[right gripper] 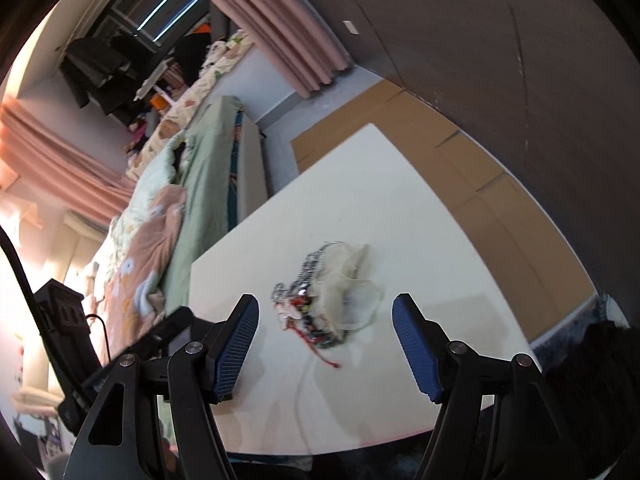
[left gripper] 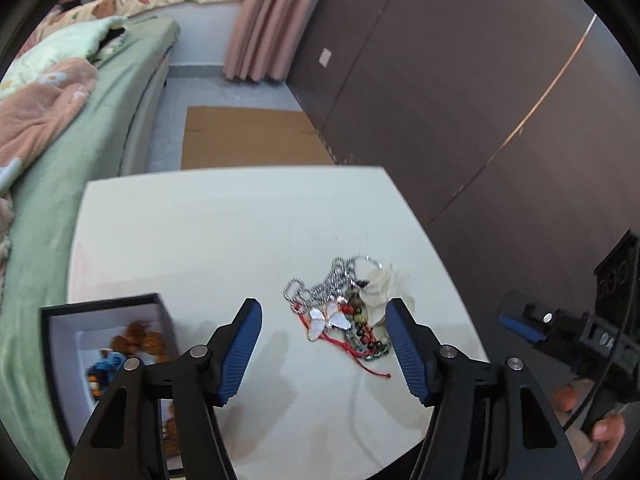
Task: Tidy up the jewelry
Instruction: 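Grasp the white butterfly pendant with the left tool while the right tool grasps the white cloth flower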
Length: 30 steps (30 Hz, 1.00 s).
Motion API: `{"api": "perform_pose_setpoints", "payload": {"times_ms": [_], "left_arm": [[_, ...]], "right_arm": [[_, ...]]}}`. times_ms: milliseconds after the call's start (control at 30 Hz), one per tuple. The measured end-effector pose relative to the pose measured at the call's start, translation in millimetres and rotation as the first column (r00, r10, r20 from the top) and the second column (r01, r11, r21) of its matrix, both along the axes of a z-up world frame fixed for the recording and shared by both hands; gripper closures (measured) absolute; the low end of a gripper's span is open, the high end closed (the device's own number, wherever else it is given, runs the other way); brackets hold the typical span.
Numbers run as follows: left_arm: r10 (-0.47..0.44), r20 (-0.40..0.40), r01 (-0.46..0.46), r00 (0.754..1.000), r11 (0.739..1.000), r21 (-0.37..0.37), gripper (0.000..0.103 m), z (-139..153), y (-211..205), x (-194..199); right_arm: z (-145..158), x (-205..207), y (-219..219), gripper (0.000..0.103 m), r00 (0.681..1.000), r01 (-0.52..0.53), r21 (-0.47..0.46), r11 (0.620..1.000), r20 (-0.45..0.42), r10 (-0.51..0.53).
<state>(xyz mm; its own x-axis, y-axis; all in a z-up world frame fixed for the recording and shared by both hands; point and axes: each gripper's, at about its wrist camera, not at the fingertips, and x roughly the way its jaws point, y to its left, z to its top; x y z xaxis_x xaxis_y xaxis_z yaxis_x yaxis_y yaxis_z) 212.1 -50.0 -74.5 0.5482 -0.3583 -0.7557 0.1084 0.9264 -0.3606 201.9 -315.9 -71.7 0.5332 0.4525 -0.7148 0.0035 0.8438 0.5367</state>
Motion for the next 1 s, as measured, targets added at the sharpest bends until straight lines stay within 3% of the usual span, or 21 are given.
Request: {"api": "perform_pose_setpoints", "payload": {"times_ms": [167, 233, 400, 767, 900, 967, 1000], "left_arm": [[-0.012, -0.027, 0.014, 1.000, 0.998, 0.060, 0.041, -20, -20, 8], [-0.002, -0.035, 0.005, 0.999, 0.997, 0.083, 0.048, -25, -25, 11], [0.005, -0.062, 0.003, 0.998, 0.992, 0.126, 0.048, -44, -36, 18], [-0.007, -0.101, 0.024, 0.995, 0.986, 0.167, 0.048, -70, -55, 31], [-0.004, -0.079, 0.018, 0.997, 0.985, 0.170, 0.048, -71, -57, 31], [-0.002, -0.077, 0.016, 0.997, 0.984, 0.177, 0.061, -71, -58, 31], [-0.003, -0.078, 0.017, 0.997, 0.984, 0.179, 0.061, -71, -57, 31]], "right_arm": [[-10, 8, -12, 0.033, 0.999, 0.025, 0.004, 1.000, -0.031, -0.025], [-12, 10, -15, 0.033, 0.999, 0.025, 0.009, 1.000, -0.036, -0.025], [-13, 13, -17, 0.033, 0.999, 0.027, -0.009, 1.000, -0.023, -0.027], [-21, 25, -17, 0.033, 0.999, 0.024, -0.023, 0.999, -0.046, -0.025], [-22, 25, -13, 0.033, 0.999, 0.011, -0.032, 0.999, -0.047, -0.012], [-24, 26, -11, 0.033, 0.999, 0.005, -0.036, 0.999, -0.051, -0.007], [-26, 26, -10, 0.033, 0.999, 0.003, -0.038, 0.999, -0.054, -0.005]]}}
